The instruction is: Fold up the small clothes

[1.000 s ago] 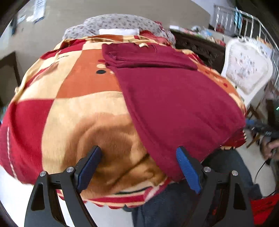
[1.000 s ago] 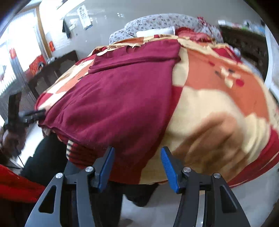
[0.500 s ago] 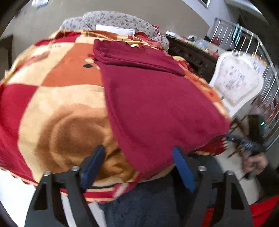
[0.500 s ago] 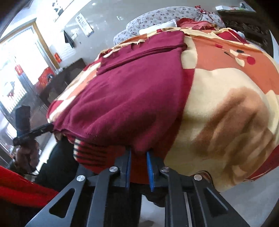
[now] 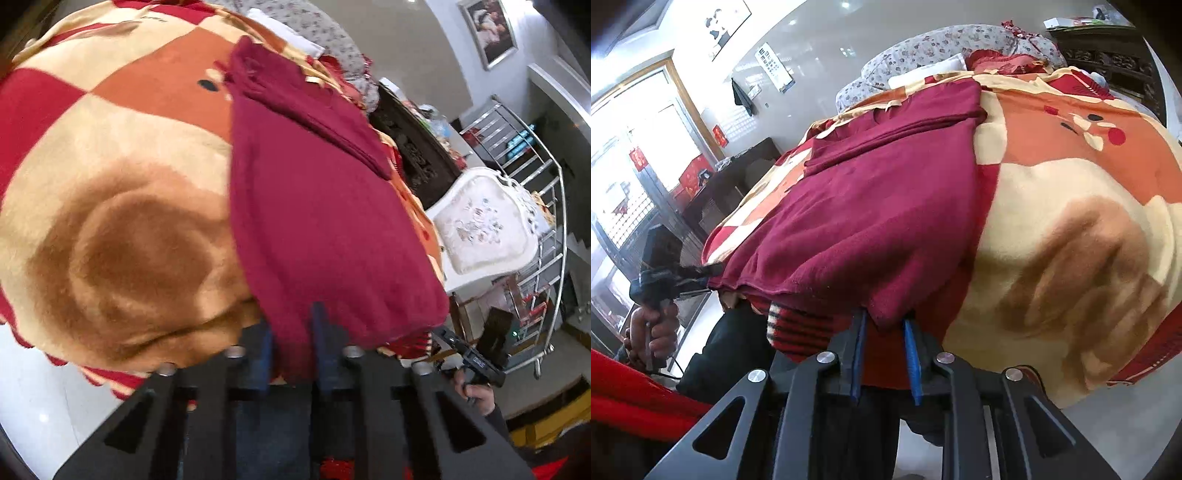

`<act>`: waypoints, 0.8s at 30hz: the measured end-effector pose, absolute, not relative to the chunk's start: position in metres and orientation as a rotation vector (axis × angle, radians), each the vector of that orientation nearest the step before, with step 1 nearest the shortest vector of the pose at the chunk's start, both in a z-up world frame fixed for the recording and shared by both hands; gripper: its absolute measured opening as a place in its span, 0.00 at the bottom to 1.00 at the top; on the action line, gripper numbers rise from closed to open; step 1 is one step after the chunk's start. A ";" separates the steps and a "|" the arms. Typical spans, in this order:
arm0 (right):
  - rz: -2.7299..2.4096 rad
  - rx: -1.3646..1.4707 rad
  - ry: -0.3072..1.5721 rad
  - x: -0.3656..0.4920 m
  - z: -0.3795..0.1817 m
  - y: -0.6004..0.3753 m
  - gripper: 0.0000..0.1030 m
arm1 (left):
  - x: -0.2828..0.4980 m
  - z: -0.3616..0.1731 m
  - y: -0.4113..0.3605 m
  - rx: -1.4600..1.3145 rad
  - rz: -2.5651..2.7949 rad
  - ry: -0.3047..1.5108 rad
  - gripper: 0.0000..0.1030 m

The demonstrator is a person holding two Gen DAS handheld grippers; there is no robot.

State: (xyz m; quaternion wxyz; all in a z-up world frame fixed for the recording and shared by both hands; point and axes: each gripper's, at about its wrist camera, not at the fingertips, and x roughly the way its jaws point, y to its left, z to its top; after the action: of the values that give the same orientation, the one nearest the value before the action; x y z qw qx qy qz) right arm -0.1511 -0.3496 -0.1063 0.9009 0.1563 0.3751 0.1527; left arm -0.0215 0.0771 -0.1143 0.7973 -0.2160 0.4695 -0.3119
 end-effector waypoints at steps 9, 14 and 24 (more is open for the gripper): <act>0.327 0.505 0.729 -0.158 -0.116 -0.370 0.44 | -0.034 -0.090 0.065 -0.361 -0.663 0.918 0.08; 0.360 0.570 0.720 -0.151 -0.129 -0.372 0.44 | -0.029 -0.093 0.060 -0.334 -0.654 0.924 0.08; 0.382 0.581 0.701 -0.165 -0.114 -0.380 0.10 | -0.032 -0.101 0.066 -0.323 -0.633 0.910 0.07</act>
State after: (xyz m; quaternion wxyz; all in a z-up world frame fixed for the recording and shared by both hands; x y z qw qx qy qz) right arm -0.1647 -0.3804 -0.1145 0.8806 0.2787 0.3365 0.1834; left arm -0.0317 0.0657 -0.1005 0.8381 -0.1525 0.4299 -0.2992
